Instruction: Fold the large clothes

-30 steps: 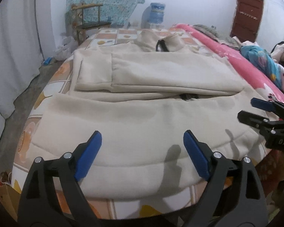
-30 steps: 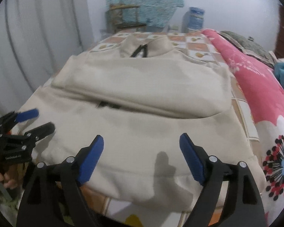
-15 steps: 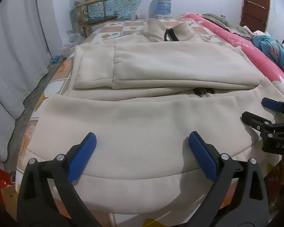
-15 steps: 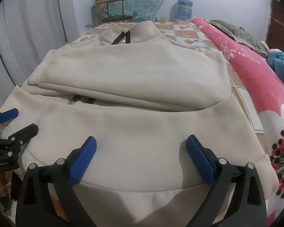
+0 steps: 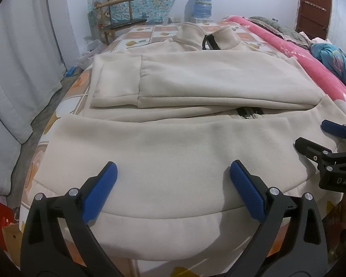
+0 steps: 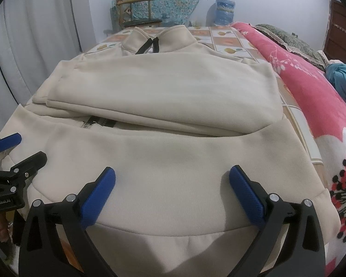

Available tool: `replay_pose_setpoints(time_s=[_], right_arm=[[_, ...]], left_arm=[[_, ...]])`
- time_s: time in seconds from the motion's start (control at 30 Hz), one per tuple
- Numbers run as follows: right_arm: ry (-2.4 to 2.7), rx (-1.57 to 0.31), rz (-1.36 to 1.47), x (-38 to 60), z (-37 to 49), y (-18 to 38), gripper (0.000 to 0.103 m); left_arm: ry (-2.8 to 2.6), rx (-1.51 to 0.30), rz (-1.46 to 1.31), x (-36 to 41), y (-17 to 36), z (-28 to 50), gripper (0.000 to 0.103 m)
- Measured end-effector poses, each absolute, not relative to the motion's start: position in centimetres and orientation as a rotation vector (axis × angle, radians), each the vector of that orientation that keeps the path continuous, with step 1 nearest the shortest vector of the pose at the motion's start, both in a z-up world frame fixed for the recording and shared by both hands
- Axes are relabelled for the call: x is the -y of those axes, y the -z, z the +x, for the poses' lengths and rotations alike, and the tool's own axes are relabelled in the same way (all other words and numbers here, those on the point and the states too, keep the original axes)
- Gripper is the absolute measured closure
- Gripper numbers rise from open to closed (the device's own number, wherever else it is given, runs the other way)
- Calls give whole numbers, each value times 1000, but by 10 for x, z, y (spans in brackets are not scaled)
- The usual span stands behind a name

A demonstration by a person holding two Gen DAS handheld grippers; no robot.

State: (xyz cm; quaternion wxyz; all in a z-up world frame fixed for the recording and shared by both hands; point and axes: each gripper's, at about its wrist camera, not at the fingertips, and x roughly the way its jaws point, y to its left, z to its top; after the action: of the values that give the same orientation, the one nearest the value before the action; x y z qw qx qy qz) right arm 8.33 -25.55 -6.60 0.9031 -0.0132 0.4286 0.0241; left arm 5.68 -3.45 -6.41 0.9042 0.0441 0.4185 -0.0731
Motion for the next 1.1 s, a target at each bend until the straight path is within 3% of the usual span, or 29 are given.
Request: replay_pose_setpoints(time_s=[1.1], right_arm=[[-49,-942,-26,255,89,65,7]], left_arm=[[95,-925,81,39,62,61,7]])
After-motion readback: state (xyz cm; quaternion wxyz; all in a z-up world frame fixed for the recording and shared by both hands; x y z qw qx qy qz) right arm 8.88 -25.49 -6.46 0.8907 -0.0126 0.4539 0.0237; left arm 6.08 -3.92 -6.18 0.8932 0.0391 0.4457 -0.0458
